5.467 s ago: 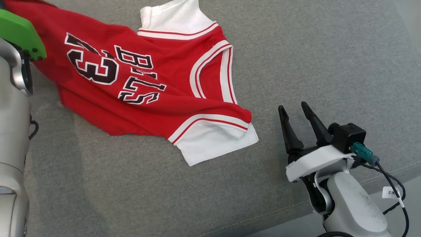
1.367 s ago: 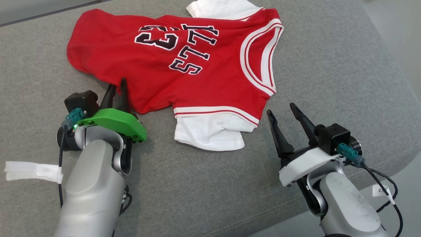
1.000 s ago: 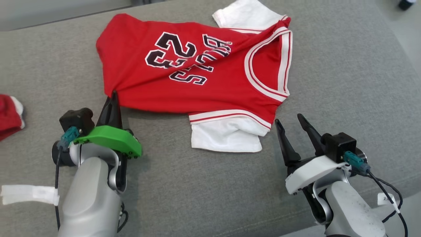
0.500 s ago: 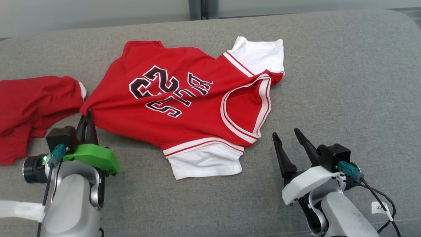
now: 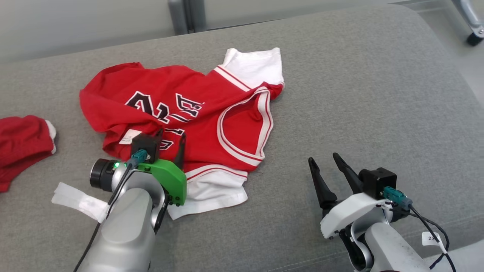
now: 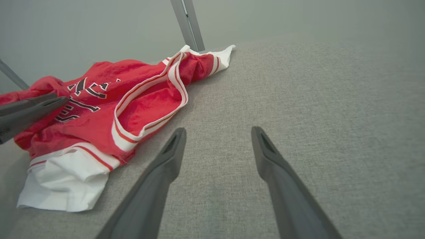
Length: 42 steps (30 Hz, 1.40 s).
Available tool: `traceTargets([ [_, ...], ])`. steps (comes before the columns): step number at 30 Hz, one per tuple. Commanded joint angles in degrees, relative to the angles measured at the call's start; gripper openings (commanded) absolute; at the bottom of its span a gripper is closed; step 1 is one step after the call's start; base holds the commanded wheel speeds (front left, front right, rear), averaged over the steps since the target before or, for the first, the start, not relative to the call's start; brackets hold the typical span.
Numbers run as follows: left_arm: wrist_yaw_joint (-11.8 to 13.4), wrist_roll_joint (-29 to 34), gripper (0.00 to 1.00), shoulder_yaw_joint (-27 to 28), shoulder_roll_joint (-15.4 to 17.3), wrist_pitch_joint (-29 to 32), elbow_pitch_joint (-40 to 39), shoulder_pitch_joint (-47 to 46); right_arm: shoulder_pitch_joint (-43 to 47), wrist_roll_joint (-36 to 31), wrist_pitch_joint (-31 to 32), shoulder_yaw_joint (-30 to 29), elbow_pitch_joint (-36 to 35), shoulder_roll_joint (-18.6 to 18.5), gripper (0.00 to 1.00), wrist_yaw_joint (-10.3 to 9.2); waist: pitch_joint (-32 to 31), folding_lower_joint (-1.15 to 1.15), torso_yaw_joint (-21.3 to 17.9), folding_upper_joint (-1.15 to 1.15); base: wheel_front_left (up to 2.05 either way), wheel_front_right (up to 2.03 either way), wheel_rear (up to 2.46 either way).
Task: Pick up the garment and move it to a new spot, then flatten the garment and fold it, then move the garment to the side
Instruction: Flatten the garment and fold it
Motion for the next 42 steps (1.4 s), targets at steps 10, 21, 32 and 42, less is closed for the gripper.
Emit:
traceTargets([
  [10,1.0,-6.5,1.00,-2.9,0.2,-2.5,-0.9,2.1,2.7,0.0,-0.2,-2.6,-0.4,-1.1,1.00,-0.08,-0.7,0.00,3.3,0.00,0.00,0.00,0.00],
  [21,3.9,-7.0,1.00,2.3,2.1,-2.4,-9.5,4.4,0.9,0.4,-0.2,-0.8,-0.5,-0.3,1.00,-0.08,-0.8,0.00,7.9,0.00,0.00,0.00,0.00],
  [32,3.3,-8.3,1.00,5.5,2.5,-2.4,-5.5,1.8,1.6,0.5,-0.2,-1.8,0.4,-1.0,1.00,-0.08,0.9,0.00,4.7,0.00,0.00,0.00,0.00],
  [42,3.0,-9.6,0.88,7.6,2.2,-2.4,-1.8,1.1,1.0,0.4,-0.2,-1.9,-0.1,-1.5,1.00,-0.08,1.7,0.00,3.5,0.00,0.00,0.00,0.00],
])
